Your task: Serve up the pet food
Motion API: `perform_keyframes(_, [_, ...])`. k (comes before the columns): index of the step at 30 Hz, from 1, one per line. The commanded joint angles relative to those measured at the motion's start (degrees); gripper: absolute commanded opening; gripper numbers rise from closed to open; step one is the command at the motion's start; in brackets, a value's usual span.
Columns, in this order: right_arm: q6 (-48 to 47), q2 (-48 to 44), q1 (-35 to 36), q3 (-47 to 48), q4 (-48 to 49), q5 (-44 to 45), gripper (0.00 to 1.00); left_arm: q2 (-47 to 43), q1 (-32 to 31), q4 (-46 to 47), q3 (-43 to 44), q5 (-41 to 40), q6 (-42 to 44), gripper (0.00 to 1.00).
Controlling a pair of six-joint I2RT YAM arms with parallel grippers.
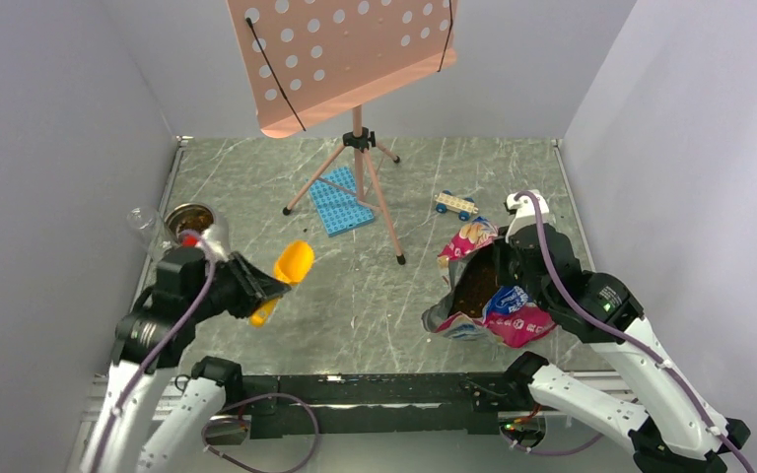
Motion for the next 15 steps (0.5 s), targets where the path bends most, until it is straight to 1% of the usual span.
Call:
perform_keyframes(1, [-0.55, 1.33, 0.05, 3.97, 8.55, 1.15, 0.00, 11.92, -15.22, 4.44, 7.34, 3.59, 13.94, 0.00])
perform_keyframes(3, [-1.50, 1.74, 0.05, 4.00, 8.92, 0.56, 0.00, 17.87, -25.72, 4.80, 13.35, -0.03, 16.53, 0.00])
perform_keyframes(4, [-2.19, 1.86, 0.05, 3.94, 9.34, -0.03, 0.00, 21.02, -28.87, 6.05, 15.05, 0.92, 17.89, 0.00])
perform_keyframes(5, [-3.06, 1.99, 0.05, 3.90, 9.57, -1.00, 0.00, 24.08, -31.36, 7.38, 16.58, 4.05, 18.25, 0.00])
perform_keyframes(8, [-4.41, 2.51, 0.05, 4.13, 9.37, -2.16, 0.00, 32.98, -39.08, 13.71, 21.08, 8.40, 18.36, 0.00])
perform_keyframes(10, [-4.83, 2.68, 0.07, 4.58, 8.96, -2.72, 0.00, 37.26, -43.21, 15.38, 25.23, 9.01, 19.15, 0.00])
perform_keyframes(13, [-4.15, 3.40, 0.09, 5.11, 7.53, -2.58, 0.00, 41.82, -45.93, 20.23, 28.93, 11.85, 18.27, 0.00])
perform_keyframes(15, [-3.57, 3.21, 0.10, 5.16, 7.35, -2.94, 0.00, 45.39, -47.84, 19.83, 32.77, 13.64, 18.86, 0.00])
